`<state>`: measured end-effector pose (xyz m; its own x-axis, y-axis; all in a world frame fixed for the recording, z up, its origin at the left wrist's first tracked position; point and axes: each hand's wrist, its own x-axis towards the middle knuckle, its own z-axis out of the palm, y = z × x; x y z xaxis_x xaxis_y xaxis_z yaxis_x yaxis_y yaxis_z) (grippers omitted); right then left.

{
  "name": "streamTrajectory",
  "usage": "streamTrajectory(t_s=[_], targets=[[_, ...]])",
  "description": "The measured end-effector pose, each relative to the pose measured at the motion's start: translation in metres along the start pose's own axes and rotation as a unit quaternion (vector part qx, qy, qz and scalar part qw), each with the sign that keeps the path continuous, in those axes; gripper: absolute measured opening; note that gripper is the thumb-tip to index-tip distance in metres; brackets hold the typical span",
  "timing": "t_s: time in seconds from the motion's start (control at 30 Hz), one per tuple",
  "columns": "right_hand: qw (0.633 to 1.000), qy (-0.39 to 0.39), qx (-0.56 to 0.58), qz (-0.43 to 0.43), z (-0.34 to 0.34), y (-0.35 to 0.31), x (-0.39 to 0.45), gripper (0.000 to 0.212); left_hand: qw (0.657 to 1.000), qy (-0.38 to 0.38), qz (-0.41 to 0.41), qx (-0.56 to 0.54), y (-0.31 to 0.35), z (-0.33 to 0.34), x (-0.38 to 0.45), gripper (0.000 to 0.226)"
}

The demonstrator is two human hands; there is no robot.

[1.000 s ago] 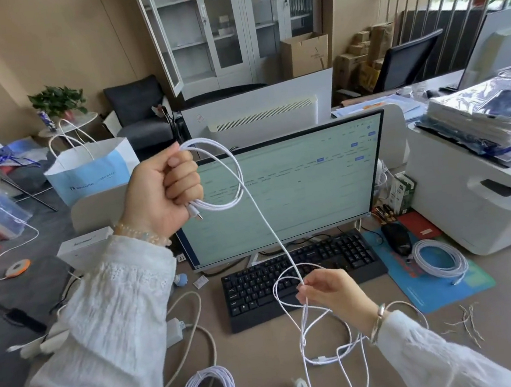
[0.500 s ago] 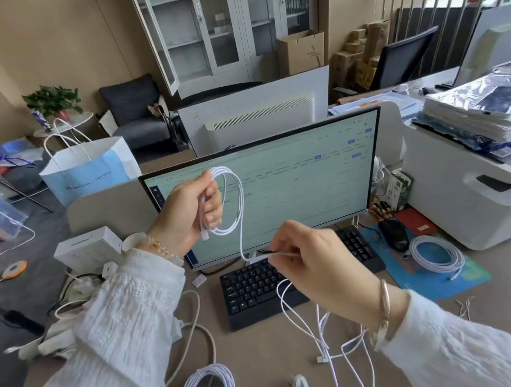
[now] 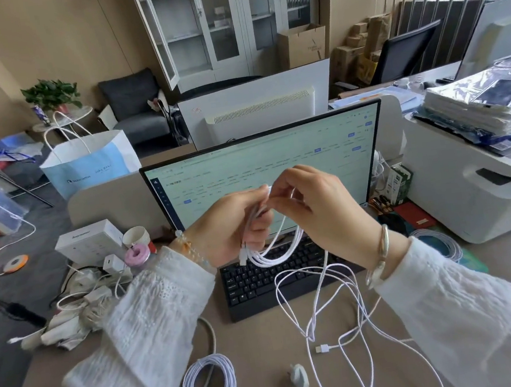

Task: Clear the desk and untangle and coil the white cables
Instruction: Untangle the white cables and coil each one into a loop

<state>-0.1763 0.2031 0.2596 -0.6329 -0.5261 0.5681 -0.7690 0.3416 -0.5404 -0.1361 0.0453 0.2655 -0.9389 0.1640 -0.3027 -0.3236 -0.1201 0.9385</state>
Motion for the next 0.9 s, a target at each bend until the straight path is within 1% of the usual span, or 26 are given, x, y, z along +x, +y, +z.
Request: streamTrajectory(t_s=[0.1, 0.2, 0.27, 0.33, 0.37, 0.43, 0.5, 0.57, 0.6, 0.67, 0.73, 0.77, 0.83, 0.87, 0.9], targets=[[1.0, -0.004, 0.005, 0.009, -0.004, 0.004, -0.001, 0.005, 0.998, -0.048, -0.023, -0.026, -0.001, 0.001, 0.002, 0.037], [0.999, -0.007, 0.014, 0.029, -0.008, 0.008, -0.003, 0.01, 0.993, -0.09, -0.056, -0.053, -0.002, 0.001, 0.004, 0.035], [0.998, -0.004, 0.03, 0.056, -0.01, 0.012, -0.003, 0.019, 0.989, -0.107, -0.077, -0.072, 0.0, 0.0, 0.005, 0.037], [0.989, -0.015, 0.096, 0.109, -0.014, 0.019, -0.002, 0.03, 0.986, -0.116, -0.091, -0.072, 0.003, -0.004, 0.004, 0.037], [0.977, -0.03, 0.161, 0.138, -0.016, 0.024, -0.002, 0.035, 0.985, -0.127, -0.095, -0.073, 0.005, -0.006, 0.002, 0.038], [0.928, -0.07, 0.317, 0.183, -0.016, 0.04, -0.006, 0.04, 0.98, -0.155, -0.088, -0.09, 0.011, -0.014, 0.0, 0.038], [0.876, -0.096, 0.424, 0.21, -0.011, 0.06, -0.015, 0.034, 0.974, -0.178, -0.056, -0.129, 0.019, -0.028, 0.0, 0.035], [0.846, -0.107, 0.463, 0.242, -0.001, 0.077, -0.027, 0.025, 0.954, -0.219, -0.024, -0.204, 0.028, -0.045, 0.001, 0.034], [0.838, -0.114, 0.464, 0.263, 0.006, 0.084, -0.035, 0.021, 0.939, -0.238, -0.009, -0.247, 0.034, -0.053, 0.001, 0.035], [0.833, -0.134, 0.446, 0.301, 0.021, 0.094, -0.051, 0.017, 0.913, -0.248, 0.024, -0.323, 0.043, -0.07, -0.001, 0.039], [0.838, -0.138, 0.413, 0.329, 0.037, 0.103, -0.07, 0.015, 0.896, -0.227, 0.065, -0.375, 0.055, -0.081, -0.006, 0.039], [0.839, -0.128, 0.405, 0.34, 0.044, 0.106, -0.079, 0.018, 0.899, -0.195, 0.094, -0.38, 0.06, -0.085, -0.009, 0.038], [0.837, -0.084, 0.409, 0.354, 0.053, 0.109, -0.093, 0.025, 0.926, -0.063, 0.163, -0.336, 0.069, -0.088, -0.015, 0.038], [0.839, -0.058, 0.409, 0.354, 0.054, 0.109, -0.098, 0.026, 0.934, 0.001, 0.191, -0.302, 0.07, -0.088, -0.016, 0.037], [0.847, -0.032, 0.397, 0.351, 0.054, 0.107, -0.102, 0.026, 0.937, 0.049, 0.209, -0.276, 0.07, -0.088, -0.016, 0.037]])
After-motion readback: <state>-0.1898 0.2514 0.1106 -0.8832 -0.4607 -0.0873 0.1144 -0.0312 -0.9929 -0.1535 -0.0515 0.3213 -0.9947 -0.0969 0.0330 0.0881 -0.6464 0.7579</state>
